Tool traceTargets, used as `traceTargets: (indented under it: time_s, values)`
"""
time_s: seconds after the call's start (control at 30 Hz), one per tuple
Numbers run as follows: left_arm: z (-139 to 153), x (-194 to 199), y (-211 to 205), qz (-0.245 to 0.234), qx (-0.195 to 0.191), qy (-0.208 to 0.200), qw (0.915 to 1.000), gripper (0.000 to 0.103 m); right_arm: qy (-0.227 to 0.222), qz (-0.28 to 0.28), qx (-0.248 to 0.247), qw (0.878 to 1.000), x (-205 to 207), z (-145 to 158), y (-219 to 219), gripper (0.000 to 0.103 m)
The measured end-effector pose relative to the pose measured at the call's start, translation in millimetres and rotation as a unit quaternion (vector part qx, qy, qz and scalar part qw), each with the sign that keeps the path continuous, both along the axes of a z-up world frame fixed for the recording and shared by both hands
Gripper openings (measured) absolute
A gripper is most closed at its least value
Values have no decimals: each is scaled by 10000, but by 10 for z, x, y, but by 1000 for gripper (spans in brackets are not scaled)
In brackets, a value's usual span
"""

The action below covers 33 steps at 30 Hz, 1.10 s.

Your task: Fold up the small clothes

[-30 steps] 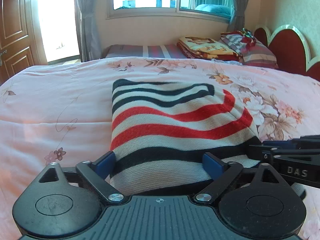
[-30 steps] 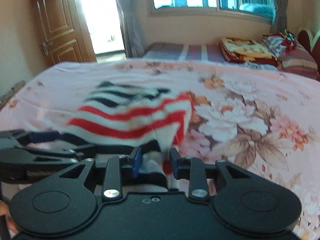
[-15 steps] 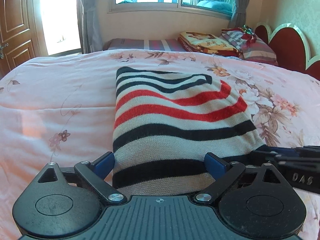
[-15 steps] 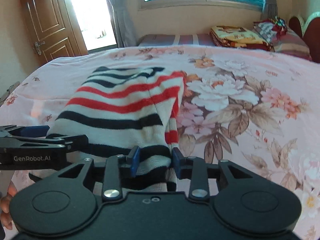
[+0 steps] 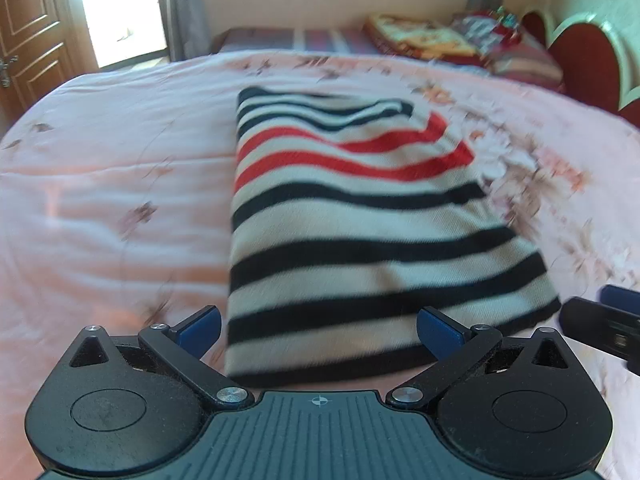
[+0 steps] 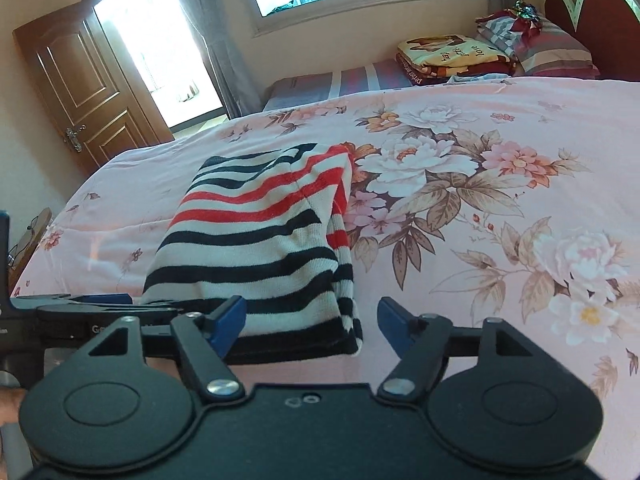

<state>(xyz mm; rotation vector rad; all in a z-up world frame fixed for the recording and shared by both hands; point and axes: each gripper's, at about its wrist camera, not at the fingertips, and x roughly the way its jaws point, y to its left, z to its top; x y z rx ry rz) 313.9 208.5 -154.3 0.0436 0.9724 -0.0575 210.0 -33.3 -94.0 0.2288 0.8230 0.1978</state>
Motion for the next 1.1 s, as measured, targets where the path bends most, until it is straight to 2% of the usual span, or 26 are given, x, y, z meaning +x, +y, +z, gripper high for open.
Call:
traceTargets:
  time_s: [0.07,0.13,0.27,0.43,0.53,0.67,0.77,0.83,0.93,1.0,1.1]
  values:
    - [63,-90,-17,155,203,130,9996,103,85,111,79,9999,-98,82,-2,89]
    - [160,-253,7,130,168,95,9997,103,94,248,132,9996,-204,188,3,93]
    - [496,-684,104,345,-56,-489,9982,103,-66,448,194,9988,-429,423,-32,102]
    - [901,-1249,205,657,-300,-1263,9894,103,-137,467,318,9983,-746,651,-151,102]
    - [1066,-1555,246,719,-482,-1449,9857,103,-195,407,47,9990,-996,776,-167,102]
    - [1265,-2049,213,812,-441,-1911,9772,103,-514,646,-264,9962,-1379,923,-149,102]
    - [1344,-2313,196,1067,-472,-1777,9771,103,-749,643,-229,9949,-1650,992,-190,102]
    - [1342,-2490,122,1240,-189,-1763,9763,103,-790,642,-133,9947,-1790,996,-225,102]
    - [1339,-2662,0,923,31,-1534,9838,103,-781,555,-39,9954,-1997,1000,-281,102]
    - [1361,-2817,-62,842,-4,-1637,9829,103,-816,513,-57,9953,-2115,1020,-312,102]
    - [1417,-3001,-87,1123,-159,-1681,9792,103,-873,533,-184,9946,-2273,1068,-343,102]
